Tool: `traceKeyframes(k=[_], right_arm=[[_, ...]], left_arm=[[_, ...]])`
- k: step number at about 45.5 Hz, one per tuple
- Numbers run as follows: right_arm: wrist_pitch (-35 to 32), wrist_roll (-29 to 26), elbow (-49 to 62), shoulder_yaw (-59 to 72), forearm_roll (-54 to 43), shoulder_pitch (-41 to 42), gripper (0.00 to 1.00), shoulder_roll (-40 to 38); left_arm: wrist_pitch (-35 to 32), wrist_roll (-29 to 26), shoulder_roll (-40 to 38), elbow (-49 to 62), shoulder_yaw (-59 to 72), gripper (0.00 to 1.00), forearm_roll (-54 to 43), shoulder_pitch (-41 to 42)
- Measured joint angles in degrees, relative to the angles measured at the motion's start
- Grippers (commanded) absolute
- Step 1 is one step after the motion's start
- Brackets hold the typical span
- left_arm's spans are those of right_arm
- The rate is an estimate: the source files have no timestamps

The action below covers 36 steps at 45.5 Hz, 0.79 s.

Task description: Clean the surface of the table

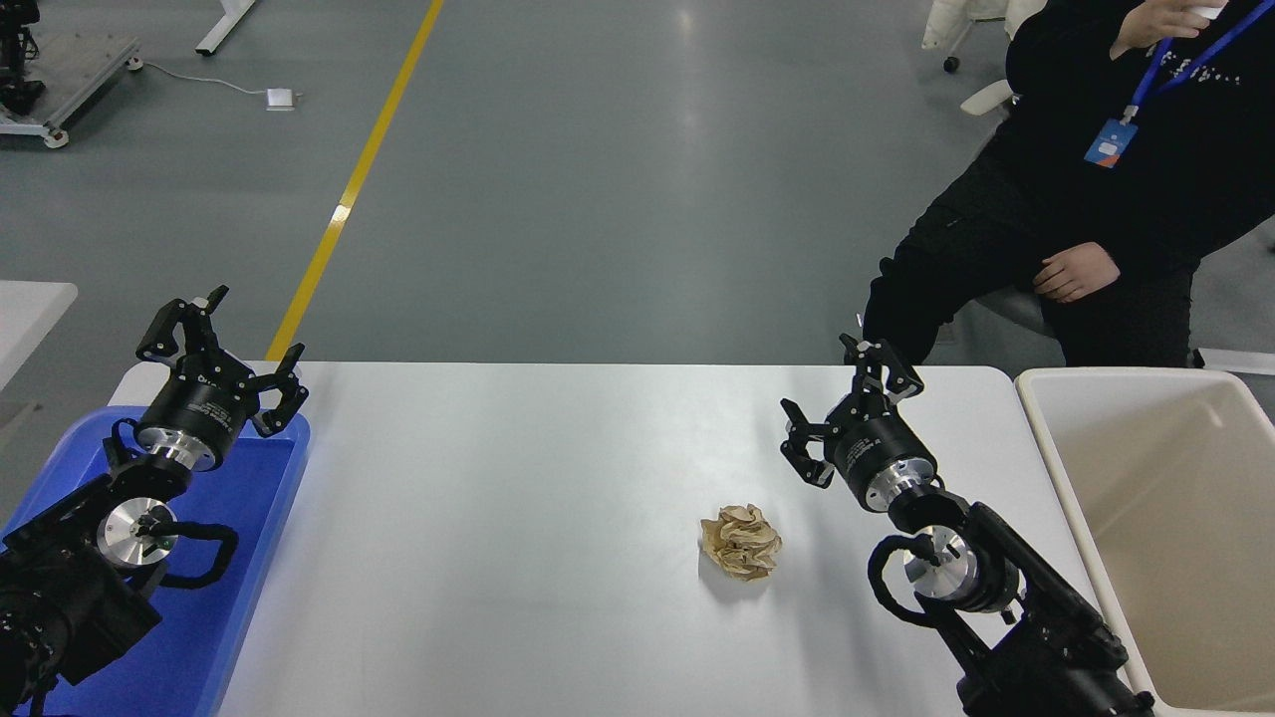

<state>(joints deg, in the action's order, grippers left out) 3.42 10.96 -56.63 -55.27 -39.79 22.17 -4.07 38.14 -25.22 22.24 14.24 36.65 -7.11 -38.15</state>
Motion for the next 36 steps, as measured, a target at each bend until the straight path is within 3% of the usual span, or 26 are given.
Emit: traceKeyframes(k=[17,36], right_arm=[[0.53,1.9,-0.37,19.88,-12.5,4.31,1.0,-13.53],[-0.47,1.42,-12.04,41.54,-16.72,21.24,1.0,-32.3]], left_arm=[[0.0,0.0,0.0,0.0,0.0,1.0,0.0,0.0],[0.0,0.0,0.0,0.0,0.0,1.0,0.0,0.01]])
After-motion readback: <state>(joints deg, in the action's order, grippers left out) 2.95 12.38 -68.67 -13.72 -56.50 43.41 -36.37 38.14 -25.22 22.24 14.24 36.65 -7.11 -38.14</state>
